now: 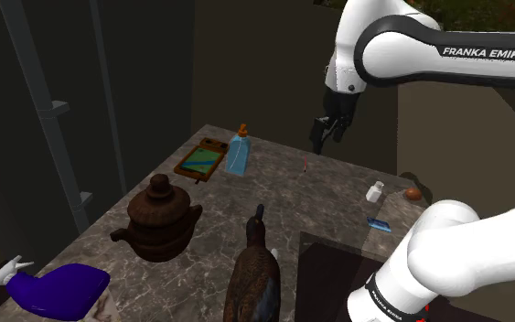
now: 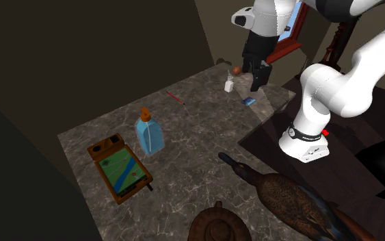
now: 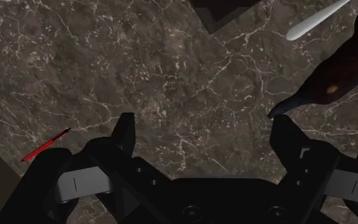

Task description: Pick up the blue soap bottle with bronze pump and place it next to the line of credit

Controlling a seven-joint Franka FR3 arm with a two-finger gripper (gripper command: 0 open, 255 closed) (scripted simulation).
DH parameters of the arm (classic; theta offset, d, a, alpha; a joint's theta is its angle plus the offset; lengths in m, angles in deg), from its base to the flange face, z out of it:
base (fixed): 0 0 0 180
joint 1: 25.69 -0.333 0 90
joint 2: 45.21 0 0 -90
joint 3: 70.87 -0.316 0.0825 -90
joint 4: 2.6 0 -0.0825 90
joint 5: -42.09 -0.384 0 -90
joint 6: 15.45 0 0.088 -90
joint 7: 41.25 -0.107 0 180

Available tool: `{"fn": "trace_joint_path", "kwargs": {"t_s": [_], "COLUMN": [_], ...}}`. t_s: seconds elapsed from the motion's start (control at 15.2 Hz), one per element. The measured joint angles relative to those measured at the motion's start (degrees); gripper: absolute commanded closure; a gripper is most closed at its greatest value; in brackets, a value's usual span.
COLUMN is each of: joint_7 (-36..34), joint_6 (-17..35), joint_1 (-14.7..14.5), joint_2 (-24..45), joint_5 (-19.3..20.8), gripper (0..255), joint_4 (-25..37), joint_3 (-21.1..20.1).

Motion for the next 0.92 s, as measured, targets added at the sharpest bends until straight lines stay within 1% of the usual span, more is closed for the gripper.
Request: {"fn": "trace_joint_path", "kwargs": {"t_s": [0.07,0.2,0.53,0.92], "joint_7": [0.0,1.04,5.12,10.53], "joint_6": [0.0,1.44,6.09,8.91], "joint_1": [0.0,0.1,0.26,0.3], "joint_2": [0.0,2.98,15.29,29.73], "joint_5": [0.0,0.31,0.99,0.76], "gripper": [0,0,0,0], "joint_4": [0.0,1.26,7.72,17.76], "joint_3": [0.0,0.63,2.68,4.51]}}
